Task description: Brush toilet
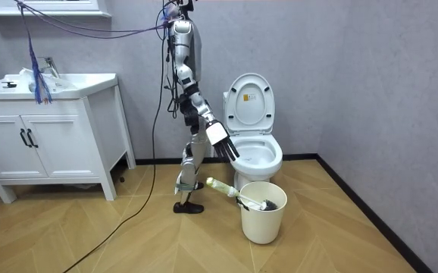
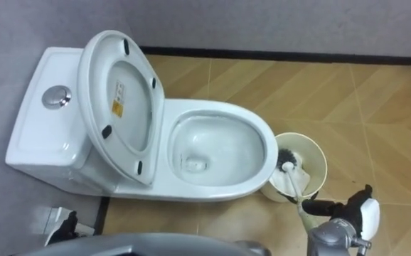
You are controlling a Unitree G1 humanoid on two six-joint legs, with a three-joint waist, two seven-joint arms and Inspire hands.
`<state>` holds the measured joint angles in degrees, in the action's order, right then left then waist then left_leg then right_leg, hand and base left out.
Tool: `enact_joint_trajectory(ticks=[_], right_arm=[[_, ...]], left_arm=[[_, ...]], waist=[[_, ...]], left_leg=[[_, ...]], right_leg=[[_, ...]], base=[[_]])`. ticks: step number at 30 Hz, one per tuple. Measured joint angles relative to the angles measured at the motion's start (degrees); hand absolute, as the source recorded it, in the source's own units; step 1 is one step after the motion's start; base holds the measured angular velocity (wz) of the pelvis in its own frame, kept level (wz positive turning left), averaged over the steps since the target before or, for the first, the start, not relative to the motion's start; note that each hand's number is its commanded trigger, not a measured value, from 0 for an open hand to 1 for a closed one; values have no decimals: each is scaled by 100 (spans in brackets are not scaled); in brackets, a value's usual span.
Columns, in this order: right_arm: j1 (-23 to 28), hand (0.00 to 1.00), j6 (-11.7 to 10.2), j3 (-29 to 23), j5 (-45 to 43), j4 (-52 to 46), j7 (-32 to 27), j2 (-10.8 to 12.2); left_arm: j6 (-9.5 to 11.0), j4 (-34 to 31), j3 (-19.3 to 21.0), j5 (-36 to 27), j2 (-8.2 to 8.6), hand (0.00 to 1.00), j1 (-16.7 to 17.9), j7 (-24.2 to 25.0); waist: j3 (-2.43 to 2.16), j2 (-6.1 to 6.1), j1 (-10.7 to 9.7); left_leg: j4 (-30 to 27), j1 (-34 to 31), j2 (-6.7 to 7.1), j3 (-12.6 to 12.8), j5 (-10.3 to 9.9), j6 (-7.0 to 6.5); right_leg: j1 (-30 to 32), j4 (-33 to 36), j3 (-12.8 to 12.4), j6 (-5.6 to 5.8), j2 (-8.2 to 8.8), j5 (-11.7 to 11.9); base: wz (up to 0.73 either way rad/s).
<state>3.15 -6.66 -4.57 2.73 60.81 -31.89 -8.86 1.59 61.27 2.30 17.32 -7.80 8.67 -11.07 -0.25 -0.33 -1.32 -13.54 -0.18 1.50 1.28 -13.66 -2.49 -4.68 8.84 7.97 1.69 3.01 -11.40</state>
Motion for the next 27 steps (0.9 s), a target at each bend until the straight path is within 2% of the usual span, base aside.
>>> enact_joint_trajectory(ticks=[4,7,12,17,19,21,25,27], right_arm=[[-483,0,4,361,164,497,155,0],[-851,0,-23,537,227,936,273,-24],[-1162,0,-32,597,550,1315,528,-77],[-1606,0,-23,597,1086,1569,703,-266],[-1878,0,2,602,1226,1627,708,-323],[-2050,0,41,602,1287,1653,728,-401],[-2259,0,71,602,1377,1663,889,-634],[-2303,0,159,602,1460,1673,889,-681]], left_arm=[[160,-66,-327,-214,-60,0,-286,-1],[188,-57,-711,-232,-69,0,-596,14],[357,-64,-824,-432,-64,0,-1086,52],[378,-130,-1037,-592,-48,0,-1641,60],[378,-198,-1084,-724,-45,0,-1861,59],[370,-305,-1200,-785,-41,0,-1950,60],[371,-750,-1371,-1002,-5,0,-1975,74],[370,-787,-1454,-1125,-1,0,-2055,112]], waist=[[47,-47,22],[70,-14,1],[106,47,3],[190,82,31],[247,65,27],[277,59,24],[298,28,90],[315,-1,104]], left_leg=[[-30,-405,13,-50,130,-7],[-237,-769,19,-157,139,-14],[-548,-1352,16,-298,151,-32],[-1018,-2130,30,-342,172,-69],[-1219,-2544,47,-361,182,-88],[-1354,-2807,91,-369,203,-119],[-1617,-3310,184,-358,247,-159],[-1637,-3451,222,-362,303,-162]], right_leg=[[401,110,85,-16,23,57],[644,133,179,-17,24,115],[1164,438,333,-17,56,108],[1974,1034,322,-18,135,26],[2381,1306,359,-28,180,-15],[2702,1608,377,-25,260,-82],[3319,2134,320,-16,398,-198],[3505,2259,298,-13,437,-214]], base=[[11],[16],[17],[8],[5],[12],[3],[8]])
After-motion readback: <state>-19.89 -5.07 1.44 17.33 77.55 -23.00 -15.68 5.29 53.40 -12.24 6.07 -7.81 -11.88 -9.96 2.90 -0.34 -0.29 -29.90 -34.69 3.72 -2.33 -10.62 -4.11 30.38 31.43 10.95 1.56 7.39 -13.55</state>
